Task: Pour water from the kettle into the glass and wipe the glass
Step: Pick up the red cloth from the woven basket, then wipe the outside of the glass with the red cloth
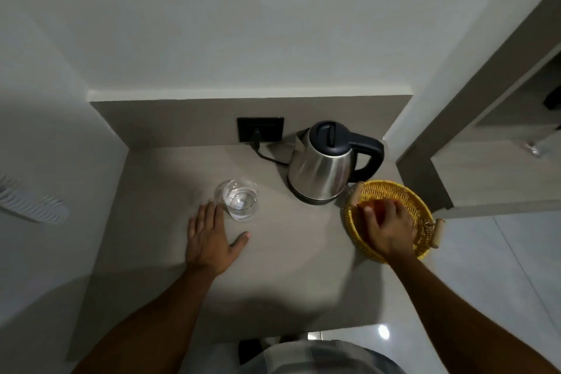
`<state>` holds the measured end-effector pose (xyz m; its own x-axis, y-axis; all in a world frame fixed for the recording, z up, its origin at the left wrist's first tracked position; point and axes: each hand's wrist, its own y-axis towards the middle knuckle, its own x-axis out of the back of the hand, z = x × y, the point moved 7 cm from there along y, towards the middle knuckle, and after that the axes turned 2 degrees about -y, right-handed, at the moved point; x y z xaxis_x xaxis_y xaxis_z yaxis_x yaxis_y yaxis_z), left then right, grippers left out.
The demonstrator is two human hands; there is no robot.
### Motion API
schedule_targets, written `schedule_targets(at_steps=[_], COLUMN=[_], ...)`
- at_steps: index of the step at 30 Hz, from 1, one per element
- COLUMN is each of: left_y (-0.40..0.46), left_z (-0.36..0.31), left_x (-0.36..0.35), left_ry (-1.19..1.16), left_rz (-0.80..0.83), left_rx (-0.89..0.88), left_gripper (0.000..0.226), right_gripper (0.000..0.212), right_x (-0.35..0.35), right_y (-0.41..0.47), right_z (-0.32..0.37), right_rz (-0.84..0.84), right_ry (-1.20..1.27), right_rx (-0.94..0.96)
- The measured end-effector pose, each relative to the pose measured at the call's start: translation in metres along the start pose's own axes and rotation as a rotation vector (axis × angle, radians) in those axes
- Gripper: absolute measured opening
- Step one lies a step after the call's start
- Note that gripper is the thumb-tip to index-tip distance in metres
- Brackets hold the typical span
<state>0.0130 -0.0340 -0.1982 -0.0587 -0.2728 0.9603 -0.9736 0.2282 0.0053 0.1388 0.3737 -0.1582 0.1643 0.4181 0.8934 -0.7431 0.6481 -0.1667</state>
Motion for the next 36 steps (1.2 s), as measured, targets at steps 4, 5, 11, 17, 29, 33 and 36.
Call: schedule_targets(at_steps=[4, 5, 11, 17, 29, 33, 36], left_y=[0.002, 0.001, 0.002, 0.001, 0.04, 0.035, 0.031], left_z=[0.0, 0.0, 0.0, 0.004, -0.032, -0.035, -0.025], left_x=[0.001, 0.0, -0.001, -0.004, 0.041, 0.05, 0.059], left_ry=[0.047, 0.051, 0.061, 0.036, -0.709, -0.764, -0.797], left_rz=[0.016, 0.017, 0.025, 0.01, -0.046, -0.081, -0.149], left_rx=[-0.002, -0.002, -0.011, 0.0, 0.189, 0.219, 0.198], left_gripper=[0.104, 0.104, 0.104, 0.103, 0.094, 0.085, 0.082], right_gripper=[0.092, 0.093, 0.069, 0.072, 0.075, 0.073, 0.072], right_x=[-0.019, -0.02, -0.016, 0.012, -0.116, -0.124, -0.137], right_y=[-0.002, 0.0, 0.009, -0.02, -0.085, -0.069, -0.057], right_z=[-0.01, -0.009, -0.008, 0.049, 0.129, 0.146, 0.187], right_rz=[0.118, 0.12, 0.054, -0.194, 0.156, 0.191, 0.204], right_ry=[-0.169, -0.18, -0.026, 0.244, -0.222, -0.236, -0.233], right_rx=[0.006, 0.0, -0.071, 0.293, 0.6, 0.654, 0.717])
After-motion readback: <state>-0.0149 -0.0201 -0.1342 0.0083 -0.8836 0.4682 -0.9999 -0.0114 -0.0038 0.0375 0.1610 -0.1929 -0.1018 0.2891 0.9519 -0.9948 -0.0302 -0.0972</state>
